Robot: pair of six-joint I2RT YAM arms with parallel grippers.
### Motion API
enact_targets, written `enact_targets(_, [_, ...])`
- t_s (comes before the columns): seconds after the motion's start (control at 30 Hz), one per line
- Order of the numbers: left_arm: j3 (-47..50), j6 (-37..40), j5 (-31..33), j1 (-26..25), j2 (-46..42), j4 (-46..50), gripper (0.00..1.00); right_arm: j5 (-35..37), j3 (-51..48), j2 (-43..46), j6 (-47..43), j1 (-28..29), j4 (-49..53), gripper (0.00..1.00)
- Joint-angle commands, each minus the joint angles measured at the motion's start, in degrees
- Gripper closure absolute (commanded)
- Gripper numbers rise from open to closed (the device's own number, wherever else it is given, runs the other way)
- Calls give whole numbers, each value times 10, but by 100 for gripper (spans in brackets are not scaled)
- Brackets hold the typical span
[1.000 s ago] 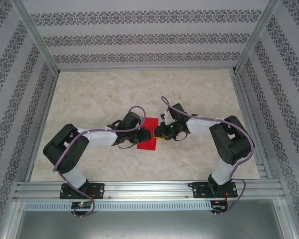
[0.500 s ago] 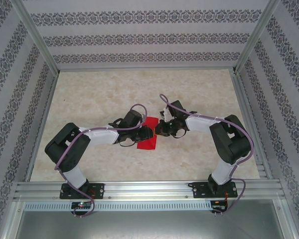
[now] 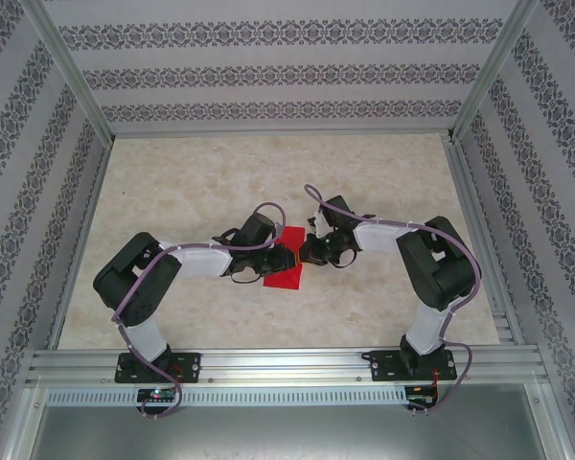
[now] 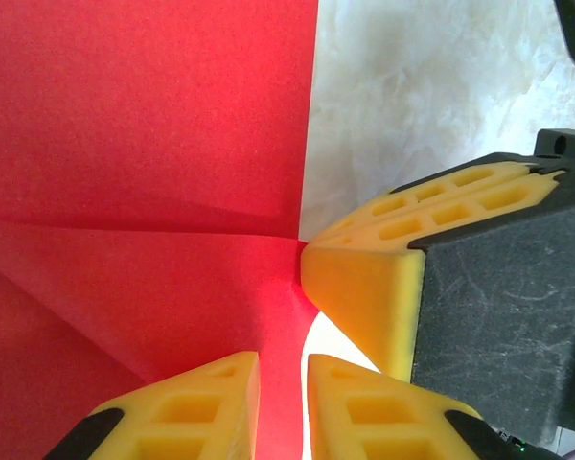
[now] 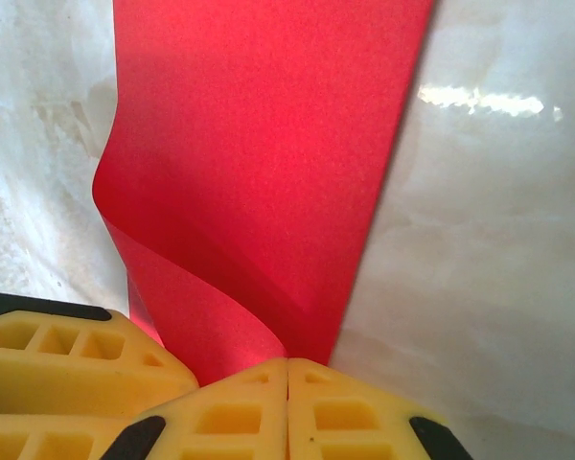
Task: Fold a paper plane with a square sheet of paper (pick it up from the middle)
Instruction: Fold the triangle a second time at the center of the table.
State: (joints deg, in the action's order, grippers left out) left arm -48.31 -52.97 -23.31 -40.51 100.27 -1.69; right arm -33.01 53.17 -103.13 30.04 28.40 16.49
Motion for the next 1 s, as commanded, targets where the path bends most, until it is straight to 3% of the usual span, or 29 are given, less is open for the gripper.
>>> enact_targets(0.0, [-16, 12, -7, 3, 10, -2, 79, 9, 20, -10, -11, 4, -3, 93])
enact_targets(0.97, [-21, 23, 13, 3, 18, 35, 80, 3, 31, -30, -10, 5, -8, 92])
